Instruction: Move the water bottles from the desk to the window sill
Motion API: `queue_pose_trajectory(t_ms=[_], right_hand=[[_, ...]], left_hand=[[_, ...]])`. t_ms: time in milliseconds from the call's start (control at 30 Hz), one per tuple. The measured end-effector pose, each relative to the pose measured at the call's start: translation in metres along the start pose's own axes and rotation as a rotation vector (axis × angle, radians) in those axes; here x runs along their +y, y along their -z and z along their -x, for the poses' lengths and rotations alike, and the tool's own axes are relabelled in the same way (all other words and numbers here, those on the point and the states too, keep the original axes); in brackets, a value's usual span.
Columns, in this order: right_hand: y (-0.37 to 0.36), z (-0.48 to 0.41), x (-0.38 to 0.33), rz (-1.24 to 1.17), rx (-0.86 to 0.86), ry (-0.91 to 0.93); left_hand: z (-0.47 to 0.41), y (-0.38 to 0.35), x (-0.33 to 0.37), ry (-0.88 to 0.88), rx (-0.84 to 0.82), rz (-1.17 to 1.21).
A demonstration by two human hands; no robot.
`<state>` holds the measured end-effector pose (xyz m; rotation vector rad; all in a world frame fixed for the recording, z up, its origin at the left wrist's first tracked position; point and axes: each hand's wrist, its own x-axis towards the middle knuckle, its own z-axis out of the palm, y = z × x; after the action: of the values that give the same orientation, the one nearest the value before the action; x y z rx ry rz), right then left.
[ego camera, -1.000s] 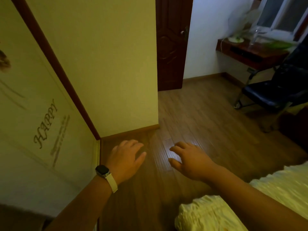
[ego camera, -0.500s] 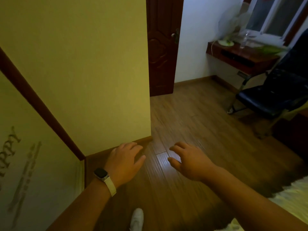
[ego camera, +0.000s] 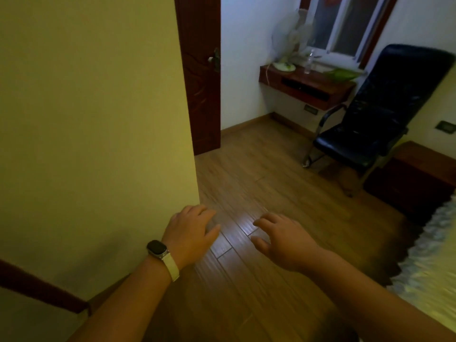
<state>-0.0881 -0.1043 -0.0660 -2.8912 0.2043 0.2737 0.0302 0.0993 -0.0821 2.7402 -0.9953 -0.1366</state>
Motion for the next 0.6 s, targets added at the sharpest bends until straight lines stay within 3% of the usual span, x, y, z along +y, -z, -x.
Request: queue_pose_trajectory(t_ms=[300, 600], right_hand=[[0.027, -0.08, 0.074, -0.03, 0.043, -0.165], [0.061, -0.207, 0.198, -0.09, 0.078, -0.183]], left_hand=[[-0.13, -0.005, 0.011, -0.144, -0.049, 0.01], [-0.301, -0.015, 0.057, -0.164, -0.072, -0.018]])
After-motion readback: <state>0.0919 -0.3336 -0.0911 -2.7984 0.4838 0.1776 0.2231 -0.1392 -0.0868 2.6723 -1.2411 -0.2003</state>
